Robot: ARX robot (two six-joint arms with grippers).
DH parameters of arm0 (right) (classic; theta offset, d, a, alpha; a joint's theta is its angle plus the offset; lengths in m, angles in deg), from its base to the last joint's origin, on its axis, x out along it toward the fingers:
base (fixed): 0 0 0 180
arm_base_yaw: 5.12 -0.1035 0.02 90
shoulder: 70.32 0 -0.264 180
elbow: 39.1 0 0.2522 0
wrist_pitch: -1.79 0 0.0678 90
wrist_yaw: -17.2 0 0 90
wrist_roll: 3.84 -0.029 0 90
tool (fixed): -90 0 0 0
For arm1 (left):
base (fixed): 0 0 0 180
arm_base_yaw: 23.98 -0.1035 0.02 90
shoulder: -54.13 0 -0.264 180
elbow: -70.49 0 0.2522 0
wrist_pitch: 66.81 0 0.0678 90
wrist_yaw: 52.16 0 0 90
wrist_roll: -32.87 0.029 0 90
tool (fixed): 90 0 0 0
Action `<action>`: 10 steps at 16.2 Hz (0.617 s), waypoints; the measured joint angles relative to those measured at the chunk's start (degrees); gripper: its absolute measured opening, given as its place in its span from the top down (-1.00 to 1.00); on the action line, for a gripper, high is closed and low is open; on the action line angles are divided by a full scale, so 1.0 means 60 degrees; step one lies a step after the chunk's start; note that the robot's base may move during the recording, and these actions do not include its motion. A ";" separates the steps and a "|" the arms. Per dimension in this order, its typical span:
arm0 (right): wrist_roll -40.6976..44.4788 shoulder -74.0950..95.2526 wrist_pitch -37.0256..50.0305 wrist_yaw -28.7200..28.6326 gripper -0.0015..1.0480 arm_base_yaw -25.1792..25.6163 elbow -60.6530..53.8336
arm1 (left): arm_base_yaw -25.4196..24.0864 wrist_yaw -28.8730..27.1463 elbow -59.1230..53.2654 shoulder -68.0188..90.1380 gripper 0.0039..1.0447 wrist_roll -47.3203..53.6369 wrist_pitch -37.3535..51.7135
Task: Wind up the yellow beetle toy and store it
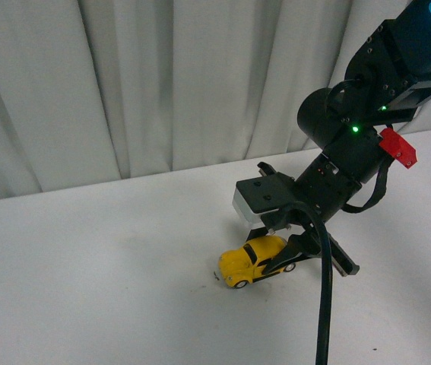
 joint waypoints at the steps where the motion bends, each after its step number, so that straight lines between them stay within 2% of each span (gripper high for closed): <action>1: -0.0004 0.0000 0.0051 -0.0004 0.21 0.0033 -0.0033 | 0.0000 0.0000 0.0000 0.0000 -0.88 0.0000 0.0000; 7: 0.0000 -0.0029 0.0510 -0.0324 0.22 0.0514 -0.0477 | 0.0000 0.0004 0.0000 0.0000 -0.88 0.0000 0.0004; 9: 0.0095 -0.0291 0.0969 -0.0350 0.22 0.1636 -0.1293 | 0.0000 0.0004 0.0000 0.0000 -0.88 0.0000 0.0004; 10: 0.0095 -0.0310 0.1042 -0.0342 0.22 0.1909 -0.1468 | 0.0000 0.0004 0.0000 0.0000 -0.88 0.0000 0.0000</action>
